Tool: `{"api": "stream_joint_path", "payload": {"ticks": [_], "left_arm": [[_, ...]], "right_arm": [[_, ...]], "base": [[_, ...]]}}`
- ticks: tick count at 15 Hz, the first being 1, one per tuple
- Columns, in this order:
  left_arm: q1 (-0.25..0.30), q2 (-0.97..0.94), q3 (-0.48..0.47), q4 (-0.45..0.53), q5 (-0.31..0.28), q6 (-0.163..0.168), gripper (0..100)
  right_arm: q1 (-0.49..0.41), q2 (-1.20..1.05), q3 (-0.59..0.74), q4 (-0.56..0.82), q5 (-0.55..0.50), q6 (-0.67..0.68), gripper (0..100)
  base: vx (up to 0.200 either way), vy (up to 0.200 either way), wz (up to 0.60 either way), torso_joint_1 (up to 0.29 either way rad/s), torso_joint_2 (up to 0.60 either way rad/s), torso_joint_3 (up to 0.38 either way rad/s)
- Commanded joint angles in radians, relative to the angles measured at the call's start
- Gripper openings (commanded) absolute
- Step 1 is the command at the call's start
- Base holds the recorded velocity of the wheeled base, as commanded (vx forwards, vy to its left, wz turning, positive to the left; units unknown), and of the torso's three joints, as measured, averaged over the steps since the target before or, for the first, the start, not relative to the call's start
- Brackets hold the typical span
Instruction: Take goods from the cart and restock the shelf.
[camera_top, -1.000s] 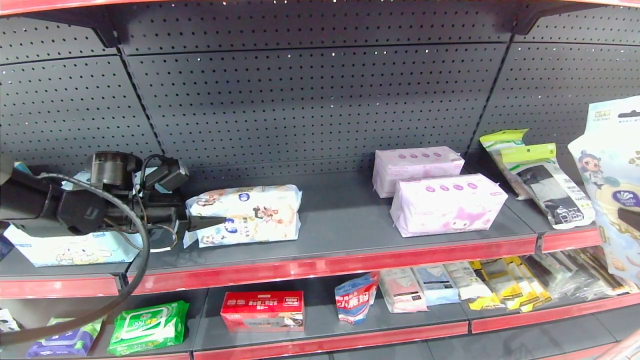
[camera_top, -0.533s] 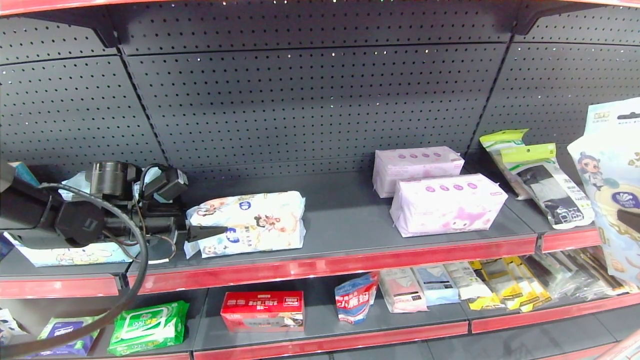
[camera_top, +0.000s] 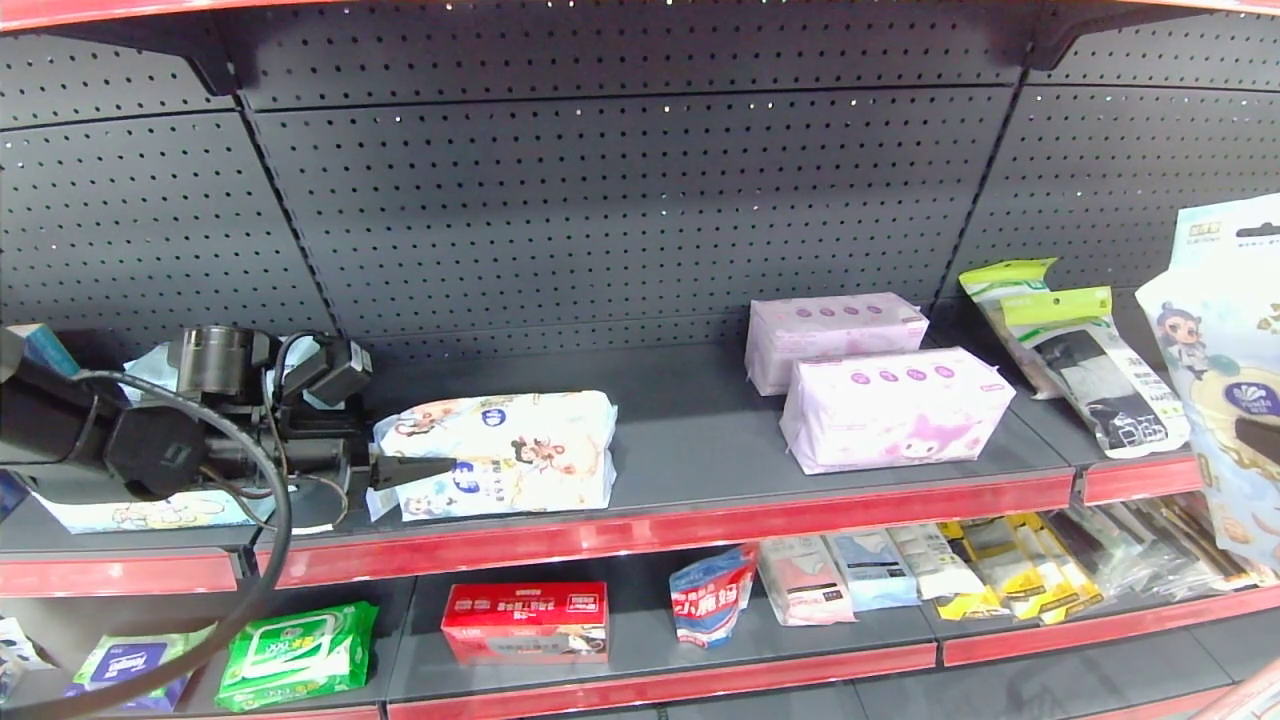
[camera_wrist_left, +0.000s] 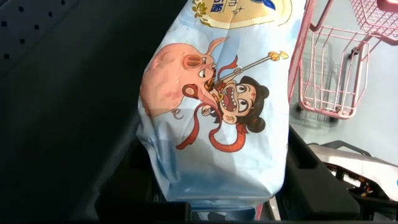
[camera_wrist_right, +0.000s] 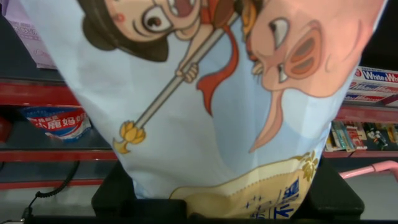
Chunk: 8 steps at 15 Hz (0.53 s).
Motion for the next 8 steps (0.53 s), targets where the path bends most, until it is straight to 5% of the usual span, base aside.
{"api": "stream_joint_path", "payload": {"ticks": [1, 8], "left_arm": [[0.000, -0.006, 0.022, 0.001, 0.001, 0.005, 0], [0.004, 0.011, 0.037, -0.025, 0.001, 0.008, 0]], "right_arm": [[0.001, 0.000, 0.000, -0.001, 0.000, -0.001, 0], [-0.001, 0.000, 0.000, 0.001, -0.001, -0.001, 0]], "base": [[0.000, 0.000, 0.00, 0.000, 0.00, 0.000], [0.000, 0.000, 0.00, 0.000, 0.00, 0.000]]}}
